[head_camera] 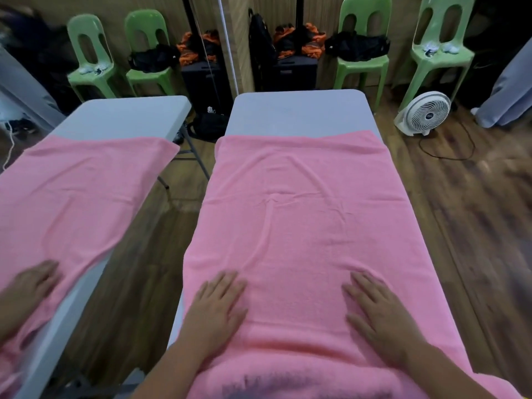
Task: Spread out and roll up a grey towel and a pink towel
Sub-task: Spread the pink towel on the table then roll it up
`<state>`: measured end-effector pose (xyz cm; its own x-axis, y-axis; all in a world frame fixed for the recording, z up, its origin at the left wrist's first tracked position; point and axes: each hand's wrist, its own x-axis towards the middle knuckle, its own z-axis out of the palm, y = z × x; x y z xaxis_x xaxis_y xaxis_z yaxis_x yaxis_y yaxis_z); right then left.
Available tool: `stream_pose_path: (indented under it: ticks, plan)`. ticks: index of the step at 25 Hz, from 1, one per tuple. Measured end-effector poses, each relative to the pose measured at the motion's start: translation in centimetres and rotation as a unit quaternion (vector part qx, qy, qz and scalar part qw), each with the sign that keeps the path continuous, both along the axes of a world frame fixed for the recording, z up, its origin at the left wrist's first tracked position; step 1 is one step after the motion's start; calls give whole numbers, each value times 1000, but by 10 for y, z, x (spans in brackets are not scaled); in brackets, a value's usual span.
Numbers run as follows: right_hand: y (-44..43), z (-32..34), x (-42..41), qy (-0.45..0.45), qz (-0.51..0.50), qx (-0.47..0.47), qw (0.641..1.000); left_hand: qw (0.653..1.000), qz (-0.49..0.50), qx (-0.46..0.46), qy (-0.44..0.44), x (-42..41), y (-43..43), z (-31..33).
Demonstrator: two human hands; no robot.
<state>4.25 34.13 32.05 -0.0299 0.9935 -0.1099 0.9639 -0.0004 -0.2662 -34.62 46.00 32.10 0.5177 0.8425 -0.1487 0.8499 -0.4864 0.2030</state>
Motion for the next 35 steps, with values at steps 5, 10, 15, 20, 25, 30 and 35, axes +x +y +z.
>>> stream_pose_path:
  ticks: [5,10,15,20,25,30,35]
  plan:
    - [-35,-8,78,-62,-156,-9,986,997,58,16,43,-60,11,-16]
    - [-55,48,62,-57,-106,-30,992,998,58,5,0,-57,-19,26]
    - [-143,38,39,-39,20,-34,998,997,-4,-74,26,-102,-107,43]
    - [-151,39,59,-17,44,7,999,973,35,-225,-48,-158,-121,23]
    - [-145,40,79,62,47,-129,989,946,88,-307,51,-157,-86,41]
    - [-98,66,70,17,19,-58,998,998,44,-42,9,-98,-60,84]
    - [-139,31,25,5,35,-37,999,997,-69,-45,6,-74,-120,36]
